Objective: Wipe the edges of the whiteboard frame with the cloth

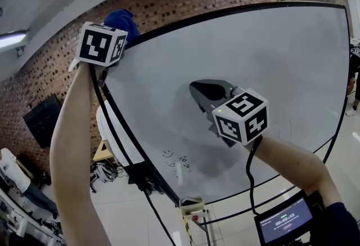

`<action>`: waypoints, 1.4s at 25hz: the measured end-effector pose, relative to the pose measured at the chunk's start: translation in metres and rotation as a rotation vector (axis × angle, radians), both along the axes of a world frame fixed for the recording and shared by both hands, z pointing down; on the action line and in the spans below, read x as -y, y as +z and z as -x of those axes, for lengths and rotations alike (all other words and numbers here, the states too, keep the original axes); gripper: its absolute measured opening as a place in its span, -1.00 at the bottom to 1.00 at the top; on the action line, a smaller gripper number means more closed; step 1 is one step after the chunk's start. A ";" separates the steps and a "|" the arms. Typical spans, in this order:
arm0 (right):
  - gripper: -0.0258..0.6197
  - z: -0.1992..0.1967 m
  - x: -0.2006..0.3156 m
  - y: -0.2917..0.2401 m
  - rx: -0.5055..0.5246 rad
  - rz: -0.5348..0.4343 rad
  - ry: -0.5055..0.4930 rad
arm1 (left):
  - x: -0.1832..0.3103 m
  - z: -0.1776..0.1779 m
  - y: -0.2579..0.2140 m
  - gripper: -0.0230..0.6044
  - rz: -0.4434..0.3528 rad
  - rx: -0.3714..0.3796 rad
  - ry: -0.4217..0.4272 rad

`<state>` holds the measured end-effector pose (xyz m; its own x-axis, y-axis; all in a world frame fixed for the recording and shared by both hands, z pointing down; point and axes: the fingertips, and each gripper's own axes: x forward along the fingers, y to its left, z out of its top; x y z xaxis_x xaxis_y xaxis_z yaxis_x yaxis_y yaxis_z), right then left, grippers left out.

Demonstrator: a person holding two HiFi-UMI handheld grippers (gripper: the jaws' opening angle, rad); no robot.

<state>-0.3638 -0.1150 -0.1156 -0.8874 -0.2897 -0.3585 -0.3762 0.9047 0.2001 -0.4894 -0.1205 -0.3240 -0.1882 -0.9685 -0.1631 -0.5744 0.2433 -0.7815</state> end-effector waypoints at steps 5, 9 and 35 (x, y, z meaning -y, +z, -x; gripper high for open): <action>-0.89 -0.016 0.002 -0.013 0.010 0.006 -0.029 | 0.019 -0.020 0.002 -0.51 0.022 -0.004 -0.001; -0.89 -0.035 0.001 -0.011 0.004 -0.030 -0.037 | 0.028 -0.035 0.005 -0.51 0.010 -0.013 -0.023; -0.89 -0.160 0.061 0.010 0.041 0.028 0.015 | 0.044 -0.135 0.004 -0.51 -0.224 -0.201 0.105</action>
<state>-0.2043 -0.1760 -0.1054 -0.8677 -0.3133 -0.3859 -0.3973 0.9037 0.1595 -0.3545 -0.1644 -0.3199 -0.1393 -0.9284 -0.3445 -0.7428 0.3280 -0.5837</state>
